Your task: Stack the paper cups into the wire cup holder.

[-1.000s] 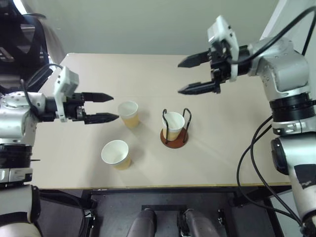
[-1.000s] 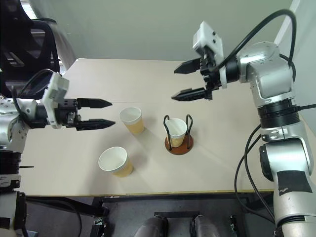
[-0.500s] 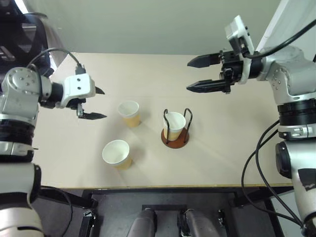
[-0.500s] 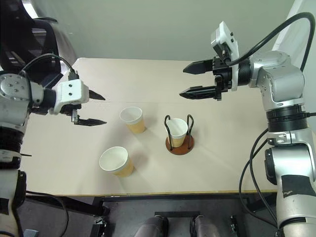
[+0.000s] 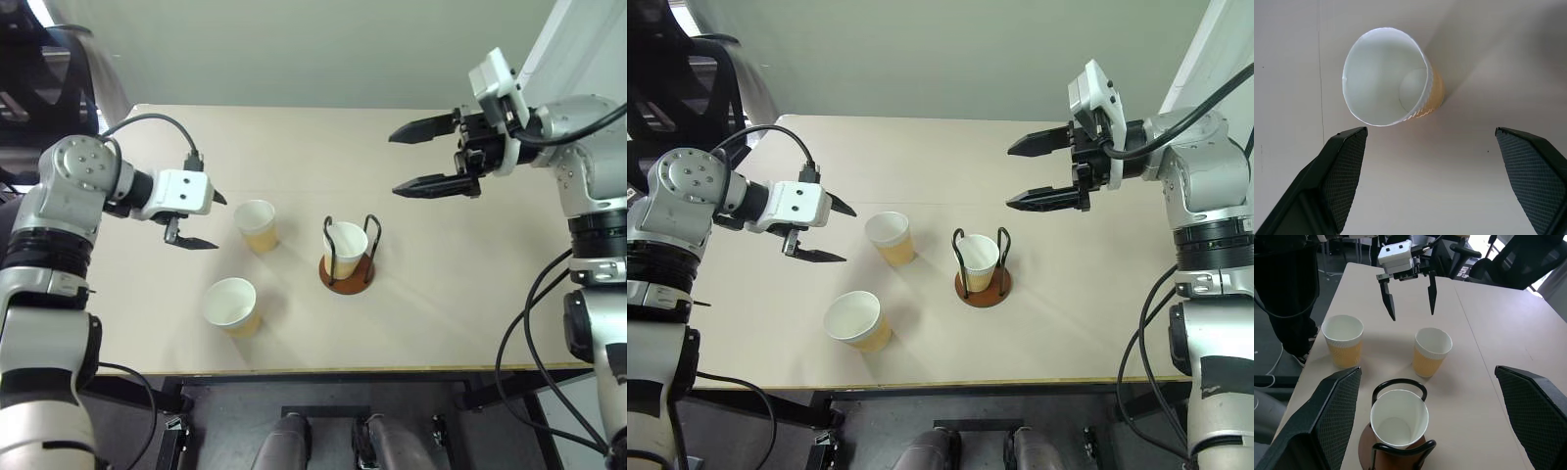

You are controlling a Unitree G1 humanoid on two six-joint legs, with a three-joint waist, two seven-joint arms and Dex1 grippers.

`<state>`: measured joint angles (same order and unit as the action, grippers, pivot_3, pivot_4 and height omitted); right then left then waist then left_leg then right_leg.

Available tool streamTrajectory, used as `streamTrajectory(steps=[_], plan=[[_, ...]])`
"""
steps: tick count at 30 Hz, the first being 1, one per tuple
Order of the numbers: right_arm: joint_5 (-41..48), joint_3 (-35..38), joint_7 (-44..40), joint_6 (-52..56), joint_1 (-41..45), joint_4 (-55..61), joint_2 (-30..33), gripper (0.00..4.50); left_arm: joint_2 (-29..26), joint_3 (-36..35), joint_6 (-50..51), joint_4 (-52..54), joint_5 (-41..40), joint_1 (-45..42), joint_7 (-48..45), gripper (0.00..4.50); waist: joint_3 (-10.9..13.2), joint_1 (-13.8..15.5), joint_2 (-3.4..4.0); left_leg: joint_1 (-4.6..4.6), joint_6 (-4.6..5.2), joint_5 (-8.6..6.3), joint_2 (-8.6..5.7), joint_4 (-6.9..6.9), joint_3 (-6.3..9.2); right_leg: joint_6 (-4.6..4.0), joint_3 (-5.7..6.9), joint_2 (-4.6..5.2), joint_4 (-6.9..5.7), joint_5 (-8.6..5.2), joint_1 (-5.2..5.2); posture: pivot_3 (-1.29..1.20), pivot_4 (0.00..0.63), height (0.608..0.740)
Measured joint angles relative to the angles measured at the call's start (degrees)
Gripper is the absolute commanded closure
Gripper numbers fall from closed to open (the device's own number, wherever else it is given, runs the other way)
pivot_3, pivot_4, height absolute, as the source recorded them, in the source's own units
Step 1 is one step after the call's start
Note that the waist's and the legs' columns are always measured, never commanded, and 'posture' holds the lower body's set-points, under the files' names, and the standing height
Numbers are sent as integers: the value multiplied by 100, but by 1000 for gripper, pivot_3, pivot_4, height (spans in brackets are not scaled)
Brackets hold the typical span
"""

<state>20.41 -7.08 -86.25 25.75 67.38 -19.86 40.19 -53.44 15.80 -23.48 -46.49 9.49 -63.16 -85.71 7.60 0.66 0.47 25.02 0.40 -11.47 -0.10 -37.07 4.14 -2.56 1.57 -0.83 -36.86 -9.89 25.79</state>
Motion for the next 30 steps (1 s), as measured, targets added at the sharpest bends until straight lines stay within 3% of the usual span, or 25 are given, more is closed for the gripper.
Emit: streamTrajectory(steps=[9,22,30], plan=[[-156,-84,-178,-10,-19,-55,21,57,189,231,-478,-455,577,-518,358,0,0,3,0,3,5,0,-1,-1,-1,4,0,0,3,2,-1,0,150,740],[-309,-110,-372,38,93,-222,55,57,474,352,-812,-619,633,-399,365,0,0,4,0,2,5,1,-1,-3,-2,9,0,0,1,6,-2,0,150,740],[-378,-112,-386,106,93,-204,64,57,623,532,-1280,-1058,1002,-393,873,0,0,5,0,1,5,2,-1,-4,-2,10,0,0,-1,6,-3,0,150,740]])
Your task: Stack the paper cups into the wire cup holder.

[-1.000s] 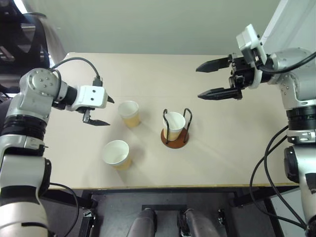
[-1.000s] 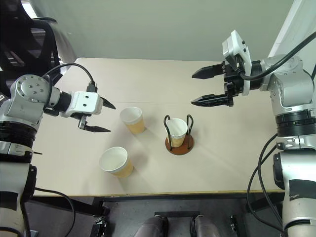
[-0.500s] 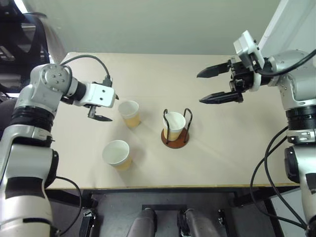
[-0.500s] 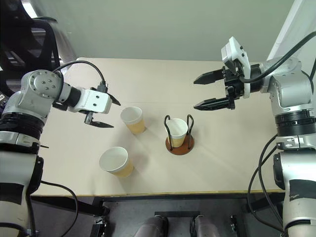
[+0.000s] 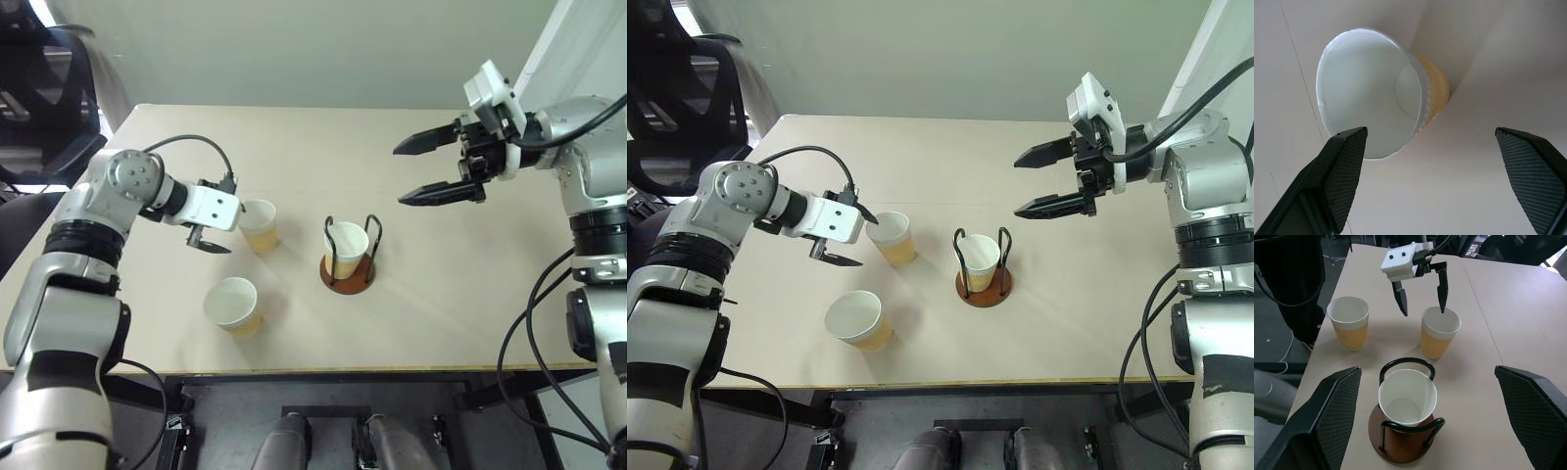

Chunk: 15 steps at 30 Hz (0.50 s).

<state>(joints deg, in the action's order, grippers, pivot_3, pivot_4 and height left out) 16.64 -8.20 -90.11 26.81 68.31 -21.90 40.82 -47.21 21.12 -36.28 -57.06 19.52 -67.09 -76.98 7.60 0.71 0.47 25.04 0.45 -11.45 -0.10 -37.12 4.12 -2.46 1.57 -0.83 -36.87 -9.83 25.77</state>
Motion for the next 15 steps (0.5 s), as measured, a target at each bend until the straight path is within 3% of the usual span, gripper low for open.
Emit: streamTrajectory(steps=[12,15], plan=[[0,0,5,84,0,155,19,57,349,225,-465,-561,399,-193,632,0,0,13,0,-1,1,1,-1,-4,-1,4,0,0,-1,2,-3,0,150,740],[-1,0,9,86,-1,196,35,0,405,241,-517,-656,432,-206,577,612,0,13,0,-1,1,2,-1,-4,-1,4,0,-1,-1,2,-3,0,150,740]])
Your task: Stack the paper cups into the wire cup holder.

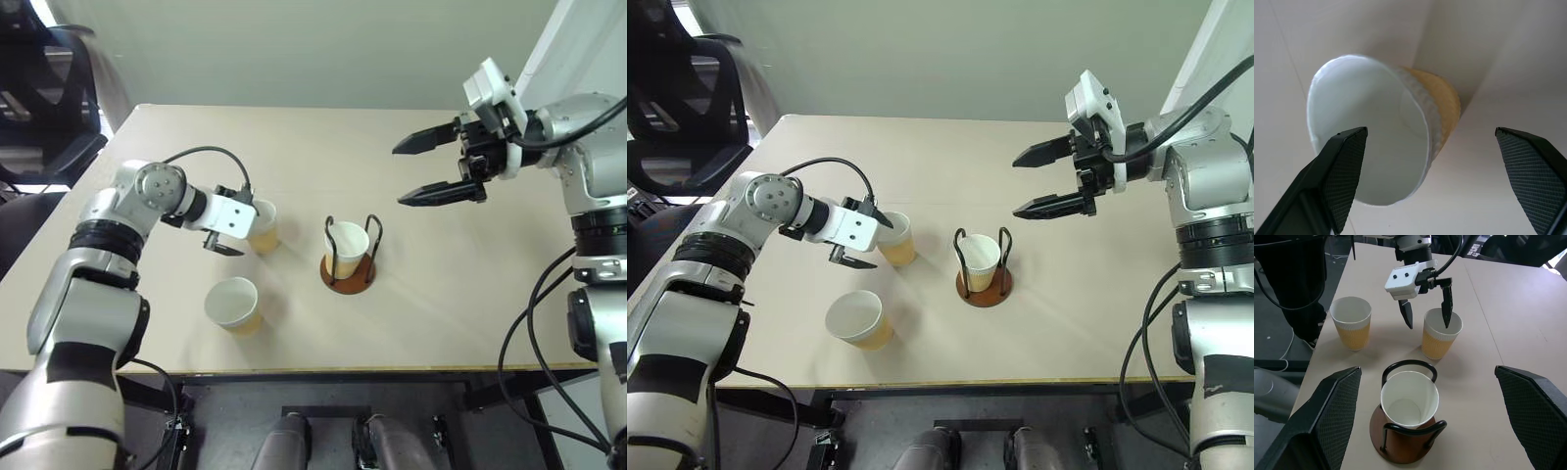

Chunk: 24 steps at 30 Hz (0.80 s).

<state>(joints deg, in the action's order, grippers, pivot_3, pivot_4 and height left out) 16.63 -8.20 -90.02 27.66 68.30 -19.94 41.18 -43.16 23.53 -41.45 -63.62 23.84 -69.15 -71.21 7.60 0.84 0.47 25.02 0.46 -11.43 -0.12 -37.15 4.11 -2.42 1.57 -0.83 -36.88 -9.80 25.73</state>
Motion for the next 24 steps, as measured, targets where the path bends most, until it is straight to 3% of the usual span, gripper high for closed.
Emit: streamTrajectory(steps=[10,17,24], plan=[[-131,-3,-64,-625,-10,-437,-86,0,23,2,95,-59,-222,-131,-1118,4309,-2,1,-3,-1,4,2,-1,-7,0,7,0,0,0,4,-5,0,150,740],[-372,-449,-216,-1781,72,-1603,-144,0,-141,22,617,39,-551,-227,-1890,4451,-2,-1,-3,2,8,2,0,-12,1,9,-1,0,-1,8,-5,0,150,740],[-436,-993,-225,-2815,227,-2215,81,0,-631,896,1413,757,-1637,-351,-1941,4451,-2,10,-3,7,11,-2,0,-12,2,9,1,2,2,8,-4,0,150,740]])
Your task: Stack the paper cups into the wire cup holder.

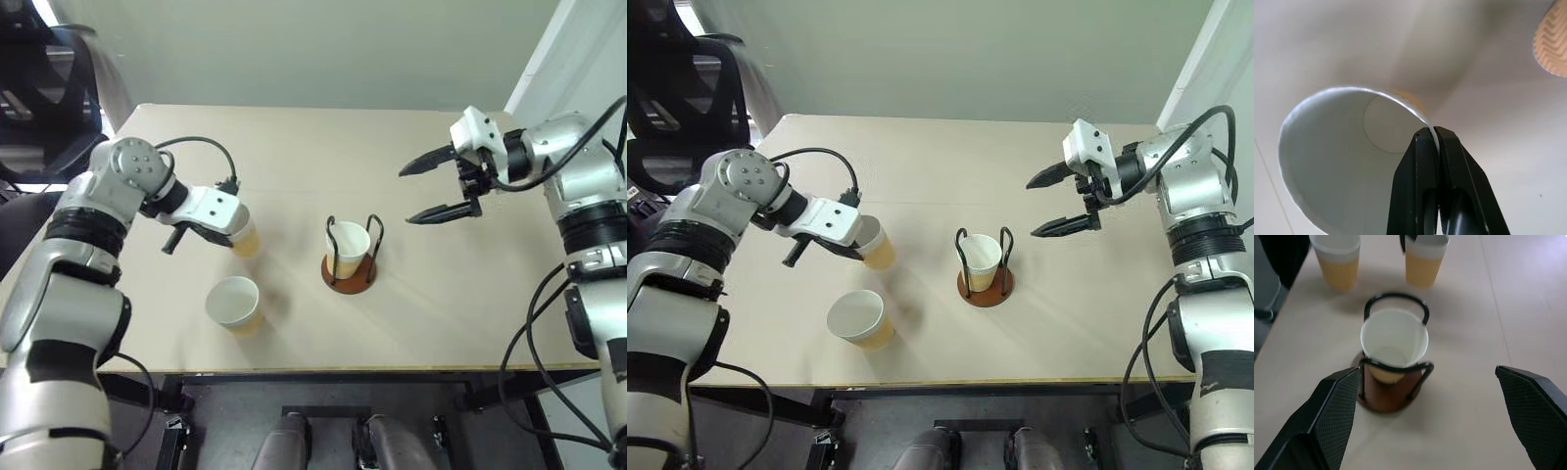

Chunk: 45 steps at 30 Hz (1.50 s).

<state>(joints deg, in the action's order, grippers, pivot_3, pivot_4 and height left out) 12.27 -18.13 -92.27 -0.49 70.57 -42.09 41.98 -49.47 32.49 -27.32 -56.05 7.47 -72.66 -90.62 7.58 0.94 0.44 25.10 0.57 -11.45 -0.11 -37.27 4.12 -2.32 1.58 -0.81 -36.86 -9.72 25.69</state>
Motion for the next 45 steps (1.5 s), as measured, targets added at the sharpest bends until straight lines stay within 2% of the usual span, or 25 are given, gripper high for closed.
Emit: streamTrajectory(steps=[5,9,17,30,38,45], plan=[[245,-447,-1,-347,-15,-33,263,0,-219,510,640,440,-834,-706,-6,4451,0,13,0,3,5,-3,-1,-3,-3,1,0,3,5,0,-2,0,150,740],[409,-638,-1,-536,-18,-46,402,0,-195,839,789,430,-1124,-1119,-8,4451,0,1,0,1,4,-3,0,-2,-3,0,0,3,5,0,-3,0,150,740],[527,-969,-1,-620,-24,-126,487,0,427,1340,1137,147,-1692,-2346,-12,4451,2,9,-2,9,18,-11,0,-3,-11,9,-2,5,30,3,-7,0,150,740],[673,-1192,-1,-591,-10,-160,605,0,883,2132,1588,238,-2596,-2501,-14,4451,4,23,0,22,26,-17,5,0,-15,29,0,1,62,15,-7,0,150,740],[672,-1221,-1,-491,53,-167,668,0,1347,2095,1525,131,-2631,-2581,-15,4451,7,67,7,57,58,-38,5,-61,-13,49,4,0,72,28,-6,0,150,740],[672,-1227,-1,-401,101,-152,754,0,1841,1791,1394,-166,-2529,-2809,-15,4451,10,75,11,80,81,-52,-3,-97,-18,79,-2,6,90,47,-7,0,150,740]])
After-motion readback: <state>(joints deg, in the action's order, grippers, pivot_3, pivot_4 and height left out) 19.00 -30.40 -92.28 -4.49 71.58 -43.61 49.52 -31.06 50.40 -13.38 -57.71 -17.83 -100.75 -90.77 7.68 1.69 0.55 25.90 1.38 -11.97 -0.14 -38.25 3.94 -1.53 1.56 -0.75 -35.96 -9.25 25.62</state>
